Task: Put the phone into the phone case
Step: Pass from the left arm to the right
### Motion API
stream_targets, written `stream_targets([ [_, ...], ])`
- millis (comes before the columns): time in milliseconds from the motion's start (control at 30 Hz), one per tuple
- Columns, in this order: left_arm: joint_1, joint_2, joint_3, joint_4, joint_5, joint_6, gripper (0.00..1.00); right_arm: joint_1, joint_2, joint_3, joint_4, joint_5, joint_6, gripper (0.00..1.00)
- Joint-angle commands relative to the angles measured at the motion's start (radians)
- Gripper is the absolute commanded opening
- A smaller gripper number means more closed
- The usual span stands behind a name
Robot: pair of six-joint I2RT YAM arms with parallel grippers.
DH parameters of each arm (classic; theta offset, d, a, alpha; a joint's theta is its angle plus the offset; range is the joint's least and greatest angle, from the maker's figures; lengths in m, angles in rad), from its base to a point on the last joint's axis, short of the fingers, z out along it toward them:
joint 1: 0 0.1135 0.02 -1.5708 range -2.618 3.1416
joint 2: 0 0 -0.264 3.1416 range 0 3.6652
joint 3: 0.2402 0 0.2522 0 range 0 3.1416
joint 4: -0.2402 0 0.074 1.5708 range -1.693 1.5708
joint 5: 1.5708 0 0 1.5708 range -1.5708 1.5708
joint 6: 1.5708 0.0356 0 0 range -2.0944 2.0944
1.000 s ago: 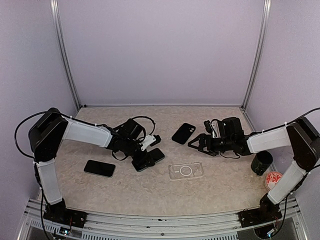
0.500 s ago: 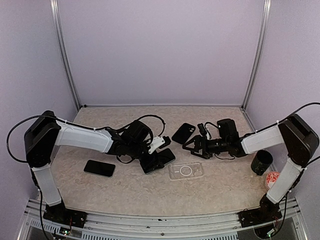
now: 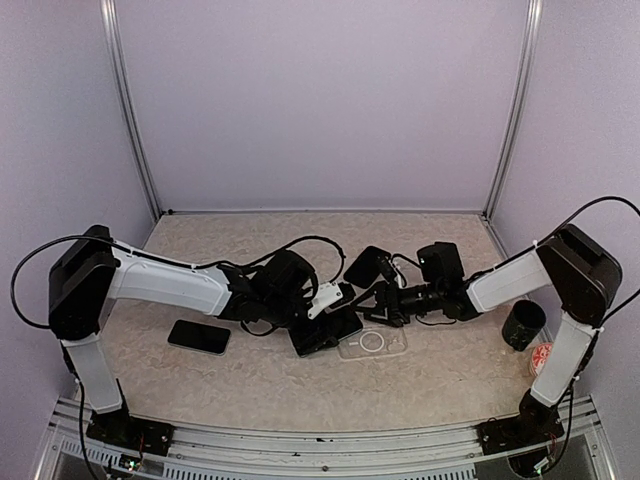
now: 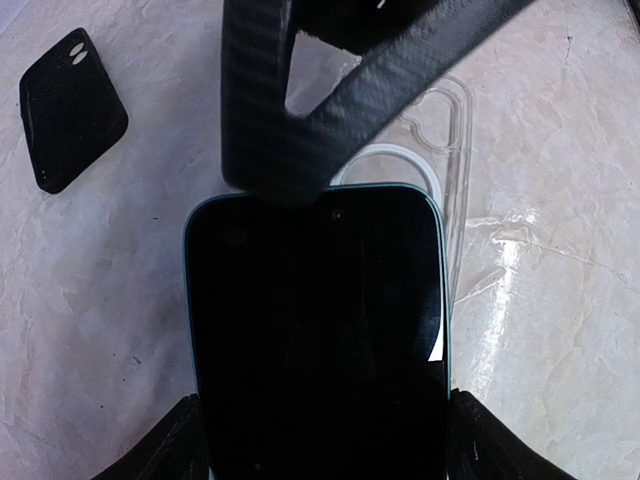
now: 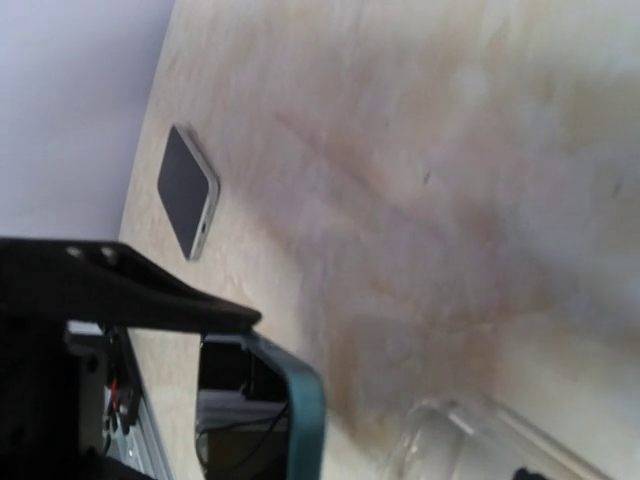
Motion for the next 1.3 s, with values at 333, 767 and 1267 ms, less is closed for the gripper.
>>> stream_targets([
  [333,-0.030,-0.041,0.043,0.062,-0.031,0.004,0.55,0.073,0.090,0.051,0.100,-0.079,0.056,0.68],
  [767,-0.044,-0.041,0.043,0.066,-0.053,0.008,0.56,0.082,0.108,0.032,0.170,-0.103,0.099,0.37],
  [1267,-0.046,-0.049,0.017,0.084,-0.061,0.005,0.66,0.082,0.112,0.015,0.252,-0.134,0.152,0.07],
])
